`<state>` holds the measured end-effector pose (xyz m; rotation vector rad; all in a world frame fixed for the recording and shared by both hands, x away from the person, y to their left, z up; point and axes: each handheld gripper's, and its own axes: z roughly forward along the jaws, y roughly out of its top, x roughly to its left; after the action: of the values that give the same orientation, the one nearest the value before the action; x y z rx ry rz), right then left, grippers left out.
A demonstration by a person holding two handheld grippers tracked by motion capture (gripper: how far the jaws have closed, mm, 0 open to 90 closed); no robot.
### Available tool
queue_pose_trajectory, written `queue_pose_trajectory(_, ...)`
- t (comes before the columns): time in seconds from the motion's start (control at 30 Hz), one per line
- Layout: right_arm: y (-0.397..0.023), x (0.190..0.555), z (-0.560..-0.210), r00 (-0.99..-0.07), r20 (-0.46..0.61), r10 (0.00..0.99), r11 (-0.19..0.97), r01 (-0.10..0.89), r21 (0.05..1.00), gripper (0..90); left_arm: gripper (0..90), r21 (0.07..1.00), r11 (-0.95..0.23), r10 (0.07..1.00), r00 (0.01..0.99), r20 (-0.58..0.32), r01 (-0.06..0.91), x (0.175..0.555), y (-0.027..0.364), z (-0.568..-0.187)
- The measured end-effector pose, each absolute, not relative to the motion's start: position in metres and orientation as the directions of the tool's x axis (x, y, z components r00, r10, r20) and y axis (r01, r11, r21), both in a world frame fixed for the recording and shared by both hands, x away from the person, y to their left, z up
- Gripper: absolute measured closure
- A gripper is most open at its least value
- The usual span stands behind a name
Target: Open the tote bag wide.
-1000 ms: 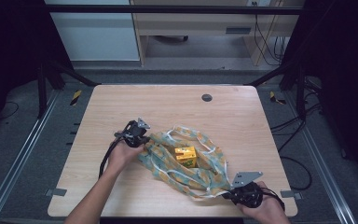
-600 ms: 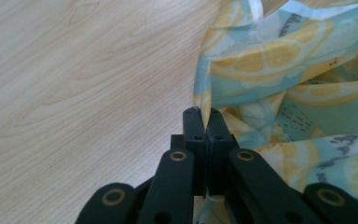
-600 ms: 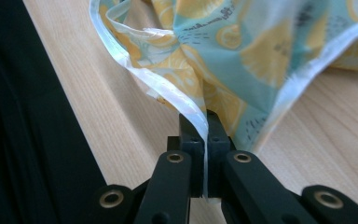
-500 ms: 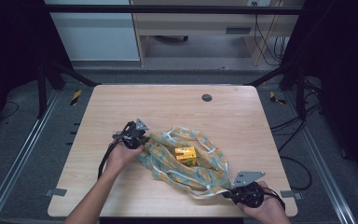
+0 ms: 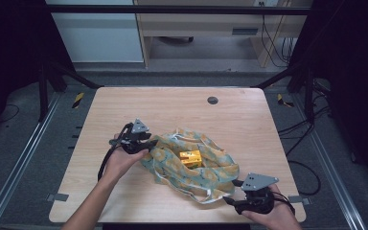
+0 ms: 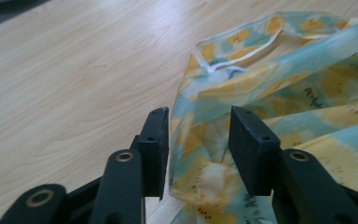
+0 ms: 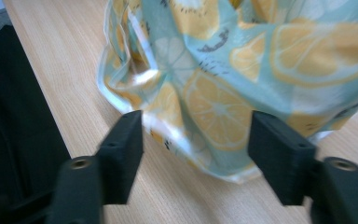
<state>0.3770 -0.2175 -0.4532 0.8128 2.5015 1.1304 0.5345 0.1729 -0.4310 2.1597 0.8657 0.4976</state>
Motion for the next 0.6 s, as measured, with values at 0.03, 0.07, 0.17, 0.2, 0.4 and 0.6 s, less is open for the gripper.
queue_pose_trajectory(0.03, -0.218, 0.376, -0.451, -0.802, -0.024, 0.597, 0.536, 0.377, 0.755, 29.6, 56.1, 0.763, -0.492, 0.713, 0.697, 0.076, 0.420, 0.533, 0.172, -0.429)
queue_pose_trajectory(0.07, -0.219, 0.374, -0.450, -0.801, -0.027, 0.598, 0.535, 0.374, 0.758, 27.6, 54.4, 0.767, -0.489, 0.713, 0.697, 0.077, 0.415, 0.531, 0.172, -0.426)
queue_pose_trajectory(0.17, -0.223, 0.370, -0.445, -0.794, -0.033, 0.607, 0.530, 0.373, 0.762, 24.0, 50.5, 0.783, -0.475, 0.714, 0.696, 0.077, 0.401, 0.525, 0.169, -0.418)
queue_pose_trajectory(0.2, -0.225, 0.369, -0.442, -0.791, -0.034, 0.611, 0.527, 0.374, 0.764, 23.3, 49.5, 0.787, -0.473, 0.713, 0.696, 0.079, 0.395, 0.522, 0.169, -0.415)
queue_pose_trajectory(0.4, -0.232, 0.369, -0.423, -0.778, -0.045, 0.627, 0.509, 0.365, 0.780, 21.3, 44.6, 0.799, -0.477, 0.704, 0.703, 0.098, 0.366, 0.506, 0.163, -0.402)
queue_pose_trajectory(0.6, -0.227, 0.389, -0.404, -0.761, -0.054, 0.646, 0.500, 0.368, 0.784, 23.7, 38.6, 0.809, -0.486, 0.675, 0.730, 0.108, 0.330, 0.486, 0.154, -0.395)
